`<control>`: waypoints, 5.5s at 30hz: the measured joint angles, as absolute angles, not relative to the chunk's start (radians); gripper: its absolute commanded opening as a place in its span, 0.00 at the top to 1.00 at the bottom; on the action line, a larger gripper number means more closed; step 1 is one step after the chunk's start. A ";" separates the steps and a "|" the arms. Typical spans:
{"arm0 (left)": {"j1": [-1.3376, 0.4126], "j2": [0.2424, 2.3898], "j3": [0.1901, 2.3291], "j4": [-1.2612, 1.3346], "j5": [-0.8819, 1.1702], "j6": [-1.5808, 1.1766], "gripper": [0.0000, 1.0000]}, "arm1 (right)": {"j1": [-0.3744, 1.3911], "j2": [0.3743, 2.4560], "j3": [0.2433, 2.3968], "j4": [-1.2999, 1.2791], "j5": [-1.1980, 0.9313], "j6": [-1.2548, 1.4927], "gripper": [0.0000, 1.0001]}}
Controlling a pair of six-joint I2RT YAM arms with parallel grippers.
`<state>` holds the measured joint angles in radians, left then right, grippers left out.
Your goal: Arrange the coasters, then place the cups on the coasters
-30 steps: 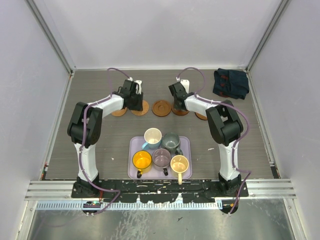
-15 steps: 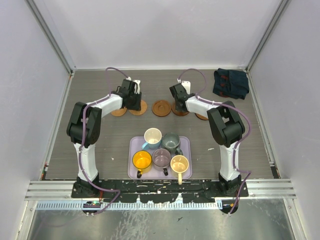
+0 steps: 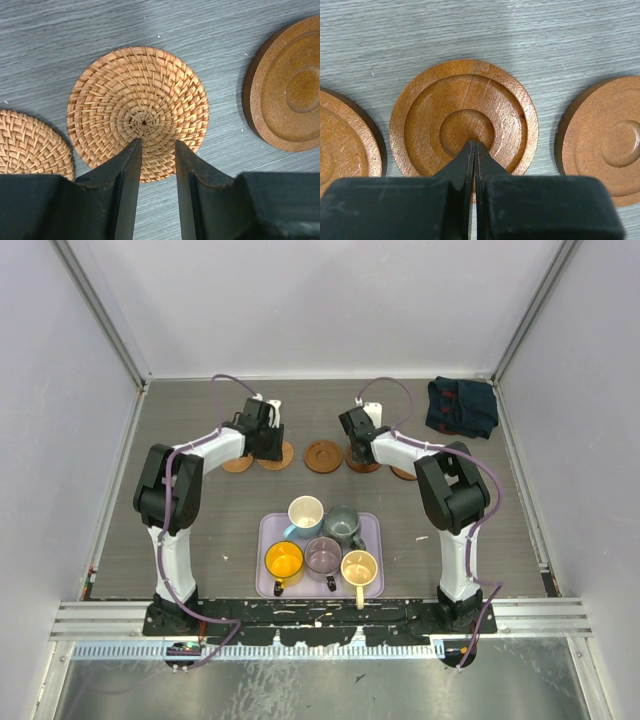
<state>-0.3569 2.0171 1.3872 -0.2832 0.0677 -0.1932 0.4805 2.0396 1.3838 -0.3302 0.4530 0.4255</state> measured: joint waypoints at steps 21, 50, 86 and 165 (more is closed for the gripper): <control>-0.347 1.984 1.420 -0.345 0.092 -0.194 0.37 | 0.475 1.979 1.399 -0.402 0.466 0.379 0.96; -0.347 1.930 1.358 -0.330 0.097 -0.191 0.72 | 0.292 1.593 1.011 -0.390 0.515 0.451 1.00; -0.366 2.038 1.425 -0.306 0.092 -0.200 0.66 | 0.292 1.634 0.955 -0.346 0.369 0.486 1.00; -0.371 1.430 1.208 -0.388 -0.153 -0.169 0.17 | 0.205 1.501 1.098 -0.221 0.332 0.349 0.34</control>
<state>-0.3710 1.4303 1.2083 -0.3878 -0.1528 -0.1692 0.2047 1.5005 1.0981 -0.2214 0.3317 0.3492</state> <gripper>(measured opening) 0.789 0.564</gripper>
